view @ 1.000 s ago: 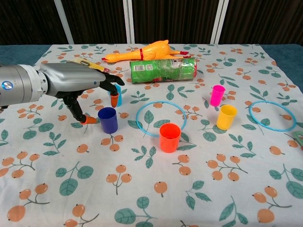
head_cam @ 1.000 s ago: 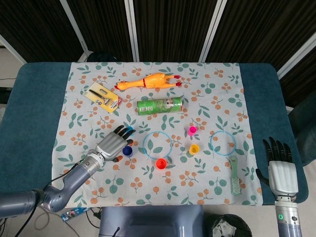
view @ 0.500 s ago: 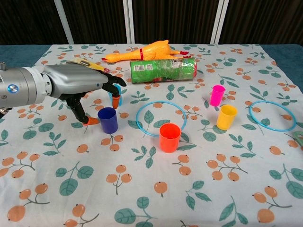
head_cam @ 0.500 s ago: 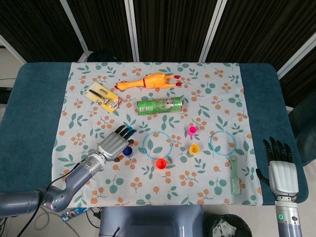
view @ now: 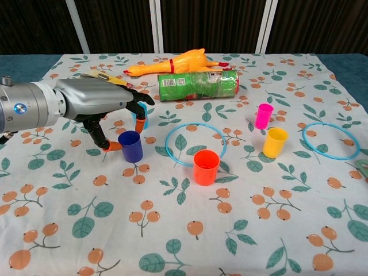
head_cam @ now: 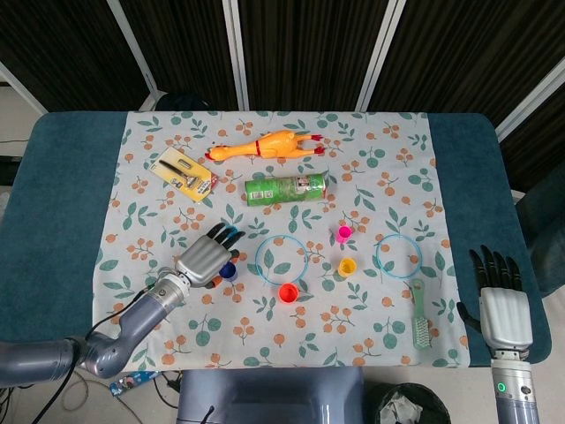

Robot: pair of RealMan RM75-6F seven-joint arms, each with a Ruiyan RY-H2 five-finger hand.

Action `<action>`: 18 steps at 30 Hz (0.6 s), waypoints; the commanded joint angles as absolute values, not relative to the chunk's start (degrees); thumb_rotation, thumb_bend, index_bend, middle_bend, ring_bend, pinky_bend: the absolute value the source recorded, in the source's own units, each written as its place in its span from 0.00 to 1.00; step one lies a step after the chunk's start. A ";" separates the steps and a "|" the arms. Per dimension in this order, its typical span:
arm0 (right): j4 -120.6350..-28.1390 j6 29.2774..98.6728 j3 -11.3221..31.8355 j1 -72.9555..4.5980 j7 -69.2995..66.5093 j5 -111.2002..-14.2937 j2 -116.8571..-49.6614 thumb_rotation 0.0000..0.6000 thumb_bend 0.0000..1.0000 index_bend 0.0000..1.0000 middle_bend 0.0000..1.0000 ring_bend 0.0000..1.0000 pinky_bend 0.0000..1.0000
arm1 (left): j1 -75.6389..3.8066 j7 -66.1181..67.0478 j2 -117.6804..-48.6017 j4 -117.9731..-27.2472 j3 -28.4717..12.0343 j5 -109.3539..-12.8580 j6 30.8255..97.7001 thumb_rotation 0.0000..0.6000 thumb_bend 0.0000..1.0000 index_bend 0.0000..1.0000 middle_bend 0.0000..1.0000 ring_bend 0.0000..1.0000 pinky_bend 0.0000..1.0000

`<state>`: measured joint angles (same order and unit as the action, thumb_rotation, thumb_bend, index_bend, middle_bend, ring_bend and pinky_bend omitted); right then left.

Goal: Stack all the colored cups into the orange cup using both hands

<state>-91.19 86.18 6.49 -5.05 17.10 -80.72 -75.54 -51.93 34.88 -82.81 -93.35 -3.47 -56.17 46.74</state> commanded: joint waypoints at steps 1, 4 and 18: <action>-91.15 86.20 6.50 -5.05 17.16 -80.71 -75.56 1.00 0.32 0.00 0.00 0.00 0.06 | -52.01 34.83 -82.82 -93.39 -3.44 -56.16 46.85 1.00 0.30 0.42 0.03 0.00 0.00; -91.19 86.29 6.51 -5.03 17.18 -80.72 -75.55 1.00 0.32 0.00 0.00 0.00 0.06 | -51.94 33.79 -82.40 -94.13 -3.82 -56.74 47.43 1.00 0.30 0.42 0.03 0.00 0.00; -91.52 86.32 6.45 -5.00 17.41 -80.62 -75.46 1.00 0.32 0.00 0.00 0.00 0.06 | -53.01 29.26 -77.59 -101.72 -7.59 -60.57 49.16 1.00 0.30 0.42 0.03 0.00 0.00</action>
<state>-91.50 86.30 6.46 -5.01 17.41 -80.60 -75.46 -52.70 29.30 -77.72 -101.40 -7.33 -60.35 49.19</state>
